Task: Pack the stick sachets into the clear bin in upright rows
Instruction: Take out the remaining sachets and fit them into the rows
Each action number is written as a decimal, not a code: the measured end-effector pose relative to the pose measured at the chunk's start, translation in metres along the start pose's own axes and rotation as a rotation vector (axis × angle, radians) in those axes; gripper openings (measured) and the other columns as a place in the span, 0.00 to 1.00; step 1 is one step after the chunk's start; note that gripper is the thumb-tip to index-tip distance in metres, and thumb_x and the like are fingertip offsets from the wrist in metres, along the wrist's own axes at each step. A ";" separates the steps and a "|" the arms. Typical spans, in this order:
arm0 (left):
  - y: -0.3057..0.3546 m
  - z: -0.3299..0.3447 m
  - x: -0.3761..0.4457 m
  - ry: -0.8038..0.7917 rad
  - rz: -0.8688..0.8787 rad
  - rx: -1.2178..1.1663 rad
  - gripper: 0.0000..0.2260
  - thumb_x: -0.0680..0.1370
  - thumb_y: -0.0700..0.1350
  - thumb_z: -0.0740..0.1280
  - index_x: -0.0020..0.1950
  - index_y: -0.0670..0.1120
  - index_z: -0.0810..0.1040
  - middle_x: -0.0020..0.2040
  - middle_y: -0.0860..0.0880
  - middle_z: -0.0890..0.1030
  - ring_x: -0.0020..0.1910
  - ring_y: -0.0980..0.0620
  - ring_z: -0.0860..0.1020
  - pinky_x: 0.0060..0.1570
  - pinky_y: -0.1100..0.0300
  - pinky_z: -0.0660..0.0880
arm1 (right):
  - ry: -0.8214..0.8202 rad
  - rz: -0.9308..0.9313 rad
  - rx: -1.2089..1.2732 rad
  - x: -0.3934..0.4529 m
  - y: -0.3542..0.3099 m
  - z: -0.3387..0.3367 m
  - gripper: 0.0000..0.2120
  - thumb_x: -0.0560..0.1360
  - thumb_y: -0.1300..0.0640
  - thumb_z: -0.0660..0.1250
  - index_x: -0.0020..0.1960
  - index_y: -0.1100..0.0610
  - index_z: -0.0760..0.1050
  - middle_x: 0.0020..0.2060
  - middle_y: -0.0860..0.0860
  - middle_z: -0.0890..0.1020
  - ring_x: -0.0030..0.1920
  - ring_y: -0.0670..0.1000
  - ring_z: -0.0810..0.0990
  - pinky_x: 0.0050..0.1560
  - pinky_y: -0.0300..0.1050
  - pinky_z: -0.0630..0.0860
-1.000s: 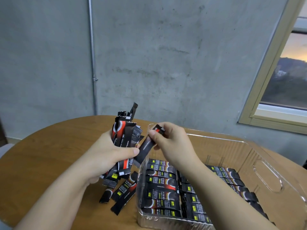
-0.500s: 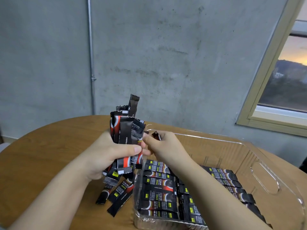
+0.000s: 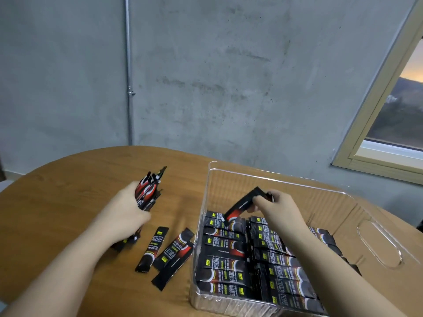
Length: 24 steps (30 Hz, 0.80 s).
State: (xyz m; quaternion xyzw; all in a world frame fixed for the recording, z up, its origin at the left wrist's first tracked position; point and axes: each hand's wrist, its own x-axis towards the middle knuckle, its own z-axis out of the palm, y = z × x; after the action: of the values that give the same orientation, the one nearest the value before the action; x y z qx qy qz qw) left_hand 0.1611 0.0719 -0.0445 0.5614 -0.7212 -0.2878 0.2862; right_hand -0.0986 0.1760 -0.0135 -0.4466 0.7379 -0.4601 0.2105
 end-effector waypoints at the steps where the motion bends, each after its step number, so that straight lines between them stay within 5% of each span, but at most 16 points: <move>1: -0.008 0.005 0.002 -0.020 -0.040 0.055 0.18 0.69 0.36 0.71 0.54 0.49 0.71 0.42 0.49 0.78 0.39 0.50 0.78 0.38 0.58 0.75 | -0.022 0.038 -0.034 0.002 0.009 0.001 0.09 0.73 0.62 0.63 0.36 0.61 0.78 0.24 0.50 0.72 0.19 0.44 0.60 0.21 0.36 0.57; 4: -0.021 0.019 0.006 -0.090 -0.105 0.128 0.23 0.71 0.37 0.71 0.62 0.50 0.69 0.43 0.52 0.77 0.38 0.52 0.79 0.36 0.58 0.76 | -0.055 0.145 -0.088 0.008 0.025 0.009 0.13 0.74 0.60 0.65 0.31 0.59 0.77 0.27 0.56 0.68 0.22 0.48 0.57 0.25 0.38 0.55; 7: -0.024 0.025 0.012 -0.133 -0.130 0.132 0.25 0.71 0.38 0.71 0.65 0.49 0.68 0.42 0.51 0.78 0.34 0.50 0.80 0.32 0.58 0.77 | -0.104 0.245 -0.031 0.010 0.027 0.021 0.10 0.75 0.60 0.64 0.37 0.61 0.77 0.31 0.61 0.81 0.21 0.48 0.59 0.23 0.37 0.58; 11: -0.024 0.027 0.018 -0.175 -0.164 0.161 0.27 0.71 0.39 0.71 0.68 0.48 0.66 0.41 0.49 0.79 0.33 0.49 0.80 0.30 0.59 0.76 | -0.245 0.331 -0.083 0.012 0.028 0.028 0.14 0.79 0.53 0.61 0.47 0.64 0.77 0.34 0.51 0.86 0.20 0.49 0.61 0.24 0.38 0.62; 14: -0.024 0.029 0.019 -0.189 -0.168 0.185 0.27 0.72 0.39 0.71 0.68 0.48 0.66 0.40 0.49 0.79 0.33 0.49 0.81 0.30 0.58 0.77 | -0.325 0.231 -0.421 0.012 0.029 0.024 0.21 0.78 0.44 0.62 0.45 0.63 0.78 0.30 0.52 0.84 0.21 0.49 0.65 0.25 0.39 0.64; 17: -0.024 0.029 0.020 -0.194 -0.165 0.206 0.27 0.72 0.40 0.72 0.69 0.48 0.66 0.40 0.50 0.77 0.35 0.49 0.80 0.33 0.58 0.77 | -0.210 0.057 -0.767 0.014 0.030 0.021 0.20 0.75 0.43 0.65 0.34 0.57 0.70 0.28 0.52 0.76 0.28 0.52 0.70 0.29 0.42 0.66; 20: -0.023 0.029 0.020 -0.201 -0.172 0.206 0.28 0.72 0.40 0.72 0.69 0.48 0.65 0.41 0.51 0.76 0.36 0.49 0.80 0.33 0.58 0.76 | -0.224 -0.171 -0.896 0.014 0.025 0.029 0.11 0.75 0.48 0.65 0.49 0.56 0.75 0.39 0.51 0.79 0.39 0.54 0.77 0.37 0.43 0.71; 24: -0.023 0.029 0.020 -0.198 -0.168 0.193 0.28 0.72 0.40 0.72 0.70 0.47 0.65 0.40 0.52 0.75 0.37 0.49 0.80 0.33 0.59 0.75 | -0.397 -0.312 -1.081 0.015 0.018 0.045 0.17 0.75 0.49 0.67 0.62 0.53 0.74 0.56 0.51 0.76 0.54 0.57 0.77 0.46 0.47 0.72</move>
State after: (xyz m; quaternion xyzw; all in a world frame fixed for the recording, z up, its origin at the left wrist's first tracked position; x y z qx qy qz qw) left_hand 0.1506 0.0508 -0.0789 0.6136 -0.7205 -0.2941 0.1336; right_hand -0.0823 0.1444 -0.0499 -0.6710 0.7397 0.0478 0.0173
